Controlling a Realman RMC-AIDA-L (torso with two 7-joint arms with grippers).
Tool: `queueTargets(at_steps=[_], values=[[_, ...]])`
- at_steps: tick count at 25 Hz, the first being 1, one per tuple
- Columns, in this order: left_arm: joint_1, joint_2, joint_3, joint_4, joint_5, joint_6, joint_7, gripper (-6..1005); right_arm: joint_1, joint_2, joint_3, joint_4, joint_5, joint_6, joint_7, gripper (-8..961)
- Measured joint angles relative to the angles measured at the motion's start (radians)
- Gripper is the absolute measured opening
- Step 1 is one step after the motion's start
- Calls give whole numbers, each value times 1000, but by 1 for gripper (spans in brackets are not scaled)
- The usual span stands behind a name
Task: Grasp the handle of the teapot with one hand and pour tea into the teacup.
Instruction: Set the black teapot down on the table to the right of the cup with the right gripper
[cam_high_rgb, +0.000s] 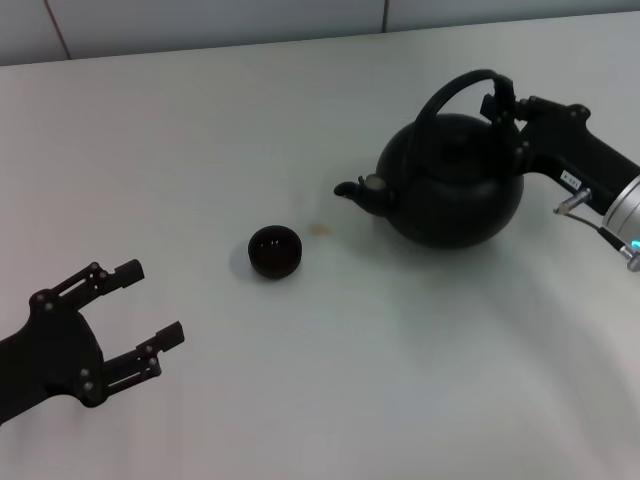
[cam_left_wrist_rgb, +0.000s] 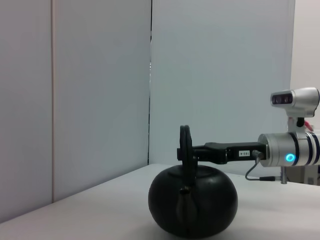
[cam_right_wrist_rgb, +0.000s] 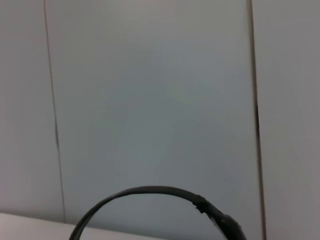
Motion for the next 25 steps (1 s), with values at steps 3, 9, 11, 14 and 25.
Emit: queueTargets(at_steps=[3,9,11,14,25], values=[[0,0,1,0,1,0,0,799,-4,0,7,7,0,7,-9,90],[0,1,1,-11,2,0,1,799,-10,0,18,17,1,8,-29,107],[0,1,1,-11,1,0,1,799,-11,0,19,17,1,9,-29,113],[0,0,1,-11,-2,0,2,799,-11,0,18,17,1,10,-39,122],[0,0,1,-12,-5,0,2,799,-19,-2,9,18,-1,-8,-54,177]])
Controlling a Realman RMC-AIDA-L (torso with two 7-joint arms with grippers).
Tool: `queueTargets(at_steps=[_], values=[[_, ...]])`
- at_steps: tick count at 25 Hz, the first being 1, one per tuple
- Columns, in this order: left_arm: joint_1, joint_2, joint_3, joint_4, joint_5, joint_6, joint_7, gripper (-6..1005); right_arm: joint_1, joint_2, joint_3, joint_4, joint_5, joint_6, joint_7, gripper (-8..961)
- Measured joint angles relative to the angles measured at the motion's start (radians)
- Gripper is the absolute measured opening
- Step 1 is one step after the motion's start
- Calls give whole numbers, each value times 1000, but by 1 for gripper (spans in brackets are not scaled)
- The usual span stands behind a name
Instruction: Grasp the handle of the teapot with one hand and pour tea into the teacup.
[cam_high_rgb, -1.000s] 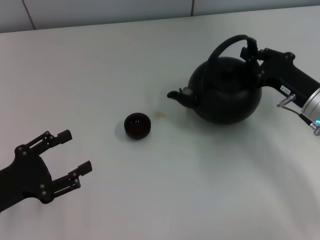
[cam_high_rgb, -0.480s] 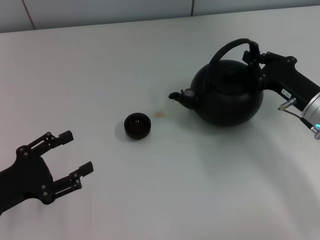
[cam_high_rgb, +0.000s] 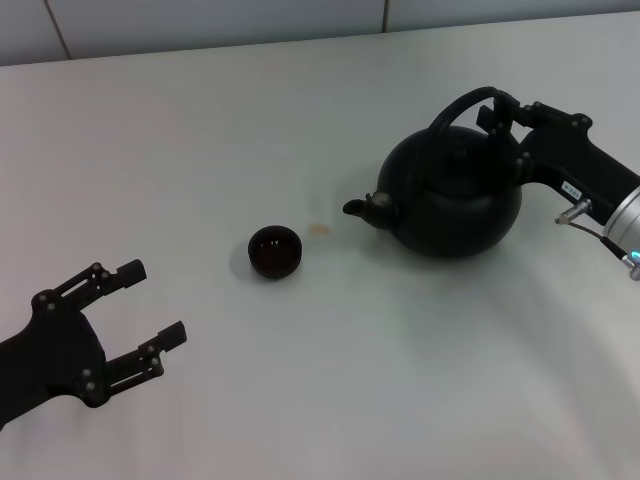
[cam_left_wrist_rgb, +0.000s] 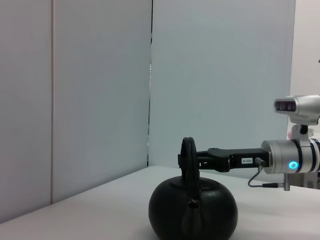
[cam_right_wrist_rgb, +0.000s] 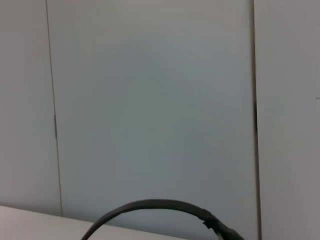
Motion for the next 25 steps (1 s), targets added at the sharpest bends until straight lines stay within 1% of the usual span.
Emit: queueTargets(at_steps=[7,13,16,19,20,21,23,25], values=[[0,0,0,0,-1,0,0,799,-32,-1,8,-5,3,-55,0,252],[0,0,-2,0,-1,-2,0,799,-82,-1,11,-11,3,-118,-1,441],[2,0,-1,0,-1,-9,0,799,-134,-2,11,-13,3,-190,-1,661],[4,1,0,0,3,-19,0,799,-200,-2,8,-10,3,-253,-1,657],[6,1,0,0,5,-25,-1,799,-240,0,7,-6,3,-272,-2,656],[6,1,0,0,5,-25,-1,799,-240,0,7,-6,3,-272,-2,656],[7,1,0,0,6,-27,-3,799,-263,1,9,-3,3,-279,-2,657],[6,2,0,0,6,-30,-5,799,-276,-3,0,-13,-4,-313,4,657]])
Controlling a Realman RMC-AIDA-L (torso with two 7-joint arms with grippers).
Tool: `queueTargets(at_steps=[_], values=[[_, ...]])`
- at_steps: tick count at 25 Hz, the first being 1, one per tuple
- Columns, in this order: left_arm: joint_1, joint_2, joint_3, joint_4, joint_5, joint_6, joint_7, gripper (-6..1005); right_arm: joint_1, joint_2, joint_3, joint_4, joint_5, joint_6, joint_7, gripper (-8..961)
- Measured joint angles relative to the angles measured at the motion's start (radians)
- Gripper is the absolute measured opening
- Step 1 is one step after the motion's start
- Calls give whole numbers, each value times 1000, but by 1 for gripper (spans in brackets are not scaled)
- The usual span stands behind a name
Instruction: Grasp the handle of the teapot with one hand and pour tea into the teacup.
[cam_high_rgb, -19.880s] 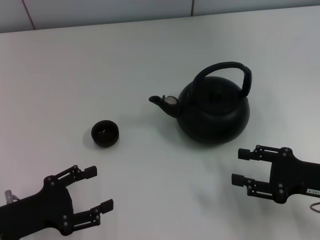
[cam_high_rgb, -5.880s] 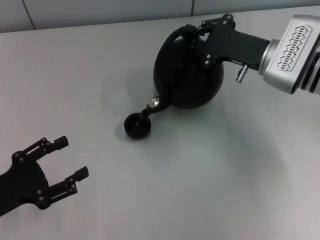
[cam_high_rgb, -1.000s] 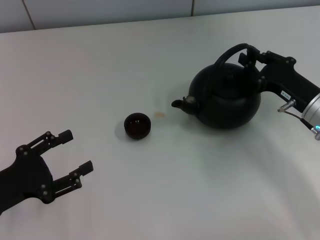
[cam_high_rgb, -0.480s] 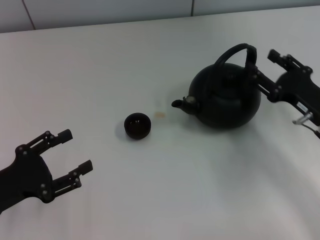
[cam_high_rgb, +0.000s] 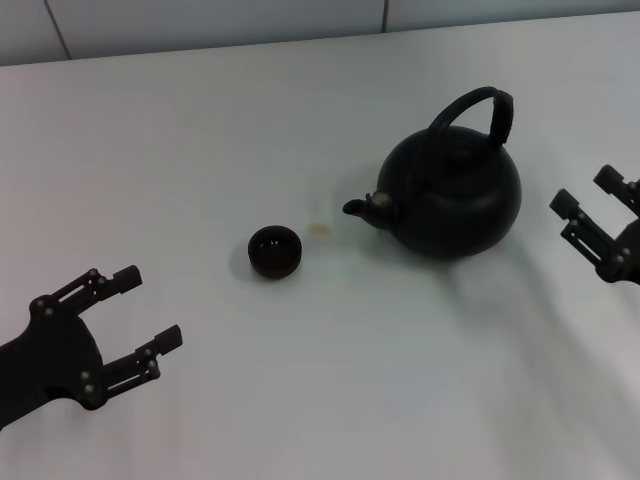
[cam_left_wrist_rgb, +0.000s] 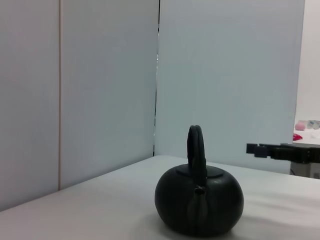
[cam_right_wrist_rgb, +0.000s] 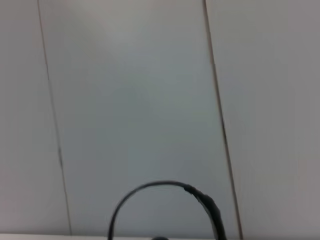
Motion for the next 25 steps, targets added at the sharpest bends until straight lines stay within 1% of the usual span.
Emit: queueTargets(at_steps=[2,4,5,6,7,9,10,11,12,14,15,16,18,20,21,25], values=[[-2,0,0,0,1,-2,-1,799,1,-3,-11,-19,-12,-24,10,657],[-5,2,1,0,3,-5,-4,799,11,-6,-45,-80,-47,-61,50,657],[-8,4,3,1,3,-7,-6,799,34,-12,-114,-171,-96,-90,147,657],[-12,6,9,5,5,-8,-11,799,34,-12,-114,-171,-96,-90,147,657],[-17,8,17,11,8,-12,-19,799,50,-19,-157,-221,-121,-103,200,656],[-36,18,46,29,16,-21,-56,799,82,-31,-238,-302,-173,-123,293,656],[-59,33,83,51,32,-28,-112,799,98,-37,-276,-344,-204,-135,337,656],[-59,33,83,51,32,-28,-112,799,110,-40,-302,-377,-224,-146,371,656],[-70,38,101,61,37,-29,-142,799,119,-41,-322,-403,-238,-154,395,656],[-91,48,139,86,42,-28,-196,799,137,-42,-370,-471,-267,-168,445,656],[-101,52,168,101,43,-27,-233,799,147,-40,-411,-527,-284,-172,478,657],[-106,55,184,109,43,-27,-252,799,147,-40,-411,-527,-284,-172,478,657],[-122,64,223,130,43,-27,-305,799,152,-37,-450,-575,-292,-174,503,657],[-148,82,246,140,43,-24,-359,799,155,-36,-493,-613,-293,-178,529,657],[-148,82,246,140,43,-24,-359,799,155,-36,-493,-613,-293,-178,529,657],[-168,97,273,169,43,-21,-423,799,168,-37,-517,-637,-309,-182,545,657]])
